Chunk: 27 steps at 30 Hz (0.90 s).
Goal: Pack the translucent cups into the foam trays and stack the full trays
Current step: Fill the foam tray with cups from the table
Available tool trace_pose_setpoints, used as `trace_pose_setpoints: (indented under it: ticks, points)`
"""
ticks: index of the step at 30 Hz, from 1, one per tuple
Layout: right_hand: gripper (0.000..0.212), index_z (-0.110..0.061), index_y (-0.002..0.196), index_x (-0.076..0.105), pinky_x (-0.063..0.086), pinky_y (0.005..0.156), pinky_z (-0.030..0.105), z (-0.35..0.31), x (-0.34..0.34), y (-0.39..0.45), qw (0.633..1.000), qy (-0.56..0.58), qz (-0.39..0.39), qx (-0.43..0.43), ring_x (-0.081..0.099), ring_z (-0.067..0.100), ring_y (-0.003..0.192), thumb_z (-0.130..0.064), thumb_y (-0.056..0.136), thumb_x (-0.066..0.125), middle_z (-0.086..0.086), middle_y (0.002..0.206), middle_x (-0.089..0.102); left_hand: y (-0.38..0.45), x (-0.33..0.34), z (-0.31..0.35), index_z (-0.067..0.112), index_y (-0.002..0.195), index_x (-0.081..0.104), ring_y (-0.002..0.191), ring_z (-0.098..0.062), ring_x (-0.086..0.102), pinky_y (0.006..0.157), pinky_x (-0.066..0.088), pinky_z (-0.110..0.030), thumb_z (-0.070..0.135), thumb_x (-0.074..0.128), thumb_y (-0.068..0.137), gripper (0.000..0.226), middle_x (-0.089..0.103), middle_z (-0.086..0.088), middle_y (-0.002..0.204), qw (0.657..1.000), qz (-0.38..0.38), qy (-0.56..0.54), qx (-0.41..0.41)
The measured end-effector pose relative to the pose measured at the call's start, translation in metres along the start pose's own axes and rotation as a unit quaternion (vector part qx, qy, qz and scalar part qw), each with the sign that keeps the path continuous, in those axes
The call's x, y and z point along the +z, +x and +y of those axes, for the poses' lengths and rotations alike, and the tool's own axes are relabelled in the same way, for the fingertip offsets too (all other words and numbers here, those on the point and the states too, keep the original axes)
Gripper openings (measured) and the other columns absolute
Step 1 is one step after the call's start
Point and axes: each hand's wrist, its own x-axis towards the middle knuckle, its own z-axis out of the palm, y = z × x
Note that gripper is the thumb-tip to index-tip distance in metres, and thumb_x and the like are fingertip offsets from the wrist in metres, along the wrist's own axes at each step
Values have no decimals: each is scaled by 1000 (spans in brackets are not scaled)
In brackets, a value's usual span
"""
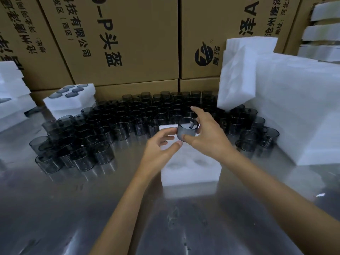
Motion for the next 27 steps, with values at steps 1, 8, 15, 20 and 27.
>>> trace_pose_setpoints:
  ticks: [1, 8, 15, 20, 27]
  points:
    - [86, -27, 153, 31, 42, 82, 25, 3, 2, -1, 1000, 4, -5, 13, 54, 11, 100, -39, 81, 77, -6, 120, 47, 0, 1, -1, 18, 116, 69, 103, -4, 65, 97, 49, -27, 15, 72, 89, 27, 71, 10, 112, 1000, 8, 8, 2]
    - [62, -28, 131, 56, 43, 71, 9, 14, 5, -3, 996, 71, -46, 34, 57, 6, 87, -30, 76, 83, -8, 115, 51, 3, -2, -13, 12, 94, 75, 93, -8, 68, 89, 51, -22, 5, 67, 91, 11, 74, 6, 92, 998, 42, 27, 25]
    - [61, -42, 133, 52, 52, 91, 26, 21, 8, 0, 975, 170, -129, 65, 65, 15, 104, -24, 80, 79, -7, 120, 58, 1, -11, -26, 22, 106, 70, 109, 5, 58, 100, 41, -16, 5, 63, 90, 25, 69, 19, 109, 995, 5, 97, 14]
    - [58, -40, 131, 52, 46, 72, 10, 21, 14, -1, 976, 174, -117, 51, 63, 12, 99, -21, 82, 77, -20, 111, 56, 1, -9, -28, 19, 116, 67, 132, -5, 47, 113, 34, -24, 0, 63, 91, 32, 55, 10, 137, 998, 8, 56, 0]
    - [49, -50, 118, 54, 44, 74, 18, 25, 9, -2, 963, 224, -114, 99, 64, 5, 96, -27, 81, 75, -7, 115, 62, -12, -3, -25, 14, 87, 58, 151, -3, -1, 121, 10, -33, 18, 45, 101, 20, 23, 8, 162, 989, -29, 128, -69]
